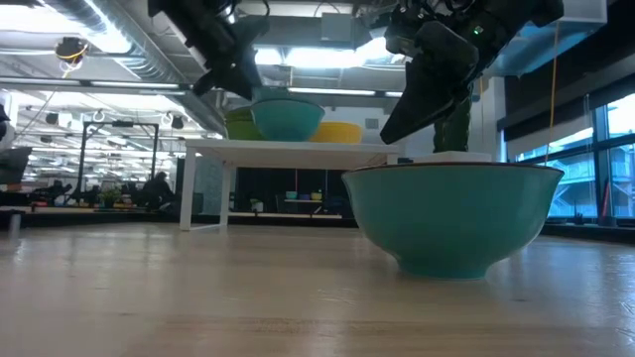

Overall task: Pick & Place Mini bowls
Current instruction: Stack the left blue patterned bowl on top of the blue patterned bowl on the shelf, then stack the blue patterned bowl on top of the blue patterned bowl on the shelf

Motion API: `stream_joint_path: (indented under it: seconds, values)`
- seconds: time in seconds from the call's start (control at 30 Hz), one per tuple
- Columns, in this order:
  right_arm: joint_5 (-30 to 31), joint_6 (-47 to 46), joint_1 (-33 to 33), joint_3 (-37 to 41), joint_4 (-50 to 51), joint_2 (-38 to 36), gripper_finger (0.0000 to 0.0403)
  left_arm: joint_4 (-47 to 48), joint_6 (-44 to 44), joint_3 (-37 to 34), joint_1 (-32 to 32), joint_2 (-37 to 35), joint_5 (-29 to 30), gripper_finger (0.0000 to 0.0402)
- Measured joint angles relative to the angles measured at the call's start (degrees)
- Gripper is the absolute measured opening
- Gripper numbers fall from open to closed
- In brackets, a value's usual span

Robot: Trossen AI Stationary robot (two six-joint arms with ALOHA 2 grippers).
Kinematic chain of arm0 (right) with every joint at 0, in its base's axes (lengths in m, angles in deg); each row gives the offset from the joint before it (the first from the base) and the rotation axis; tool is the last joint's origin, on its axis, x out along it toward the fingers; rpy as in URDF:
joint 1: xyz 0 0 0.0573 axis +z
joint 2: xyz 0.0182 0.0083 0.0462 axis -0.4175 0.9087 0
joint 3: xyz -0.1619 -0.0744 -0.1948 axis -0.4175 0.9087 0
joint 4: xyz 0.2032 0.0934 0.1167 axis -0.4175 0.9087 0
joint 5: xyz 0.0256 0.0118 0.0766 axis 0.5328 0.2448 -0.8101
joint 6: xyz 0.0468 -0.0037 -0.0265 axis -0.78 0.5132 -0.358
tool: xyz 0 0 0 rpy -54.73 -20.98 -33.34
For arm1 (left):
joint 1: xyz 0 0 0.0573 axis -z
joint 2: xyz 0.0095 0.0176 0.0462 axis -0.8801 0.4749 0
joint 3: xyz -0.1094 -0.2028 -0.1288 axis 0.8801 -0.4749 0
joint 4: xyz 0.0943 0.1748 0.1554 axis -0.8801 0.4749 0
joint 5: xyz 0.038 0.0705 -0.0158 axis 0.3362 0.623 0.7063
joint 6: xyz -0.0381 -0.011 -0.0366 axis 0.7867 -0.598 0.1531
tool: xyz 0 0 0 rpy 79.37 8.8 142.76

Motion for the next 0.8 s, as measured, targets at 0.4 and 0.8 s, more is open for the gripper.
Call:
stream_joint_path:
  seconds: [0.4,0.8]
  values:
    - [0.0,-0.1,0.0,0.0,0.0,0.0,0.0118,-1.8,-4.8,0.0,-0.3,-1.2,-0.9,0.0087]
    - [6.0,1.3,-0.2,0.0,4.1,0.0,0.0118,-6.2,-20.5,1.6,21.5,-1.6,-4.3,0.0088]
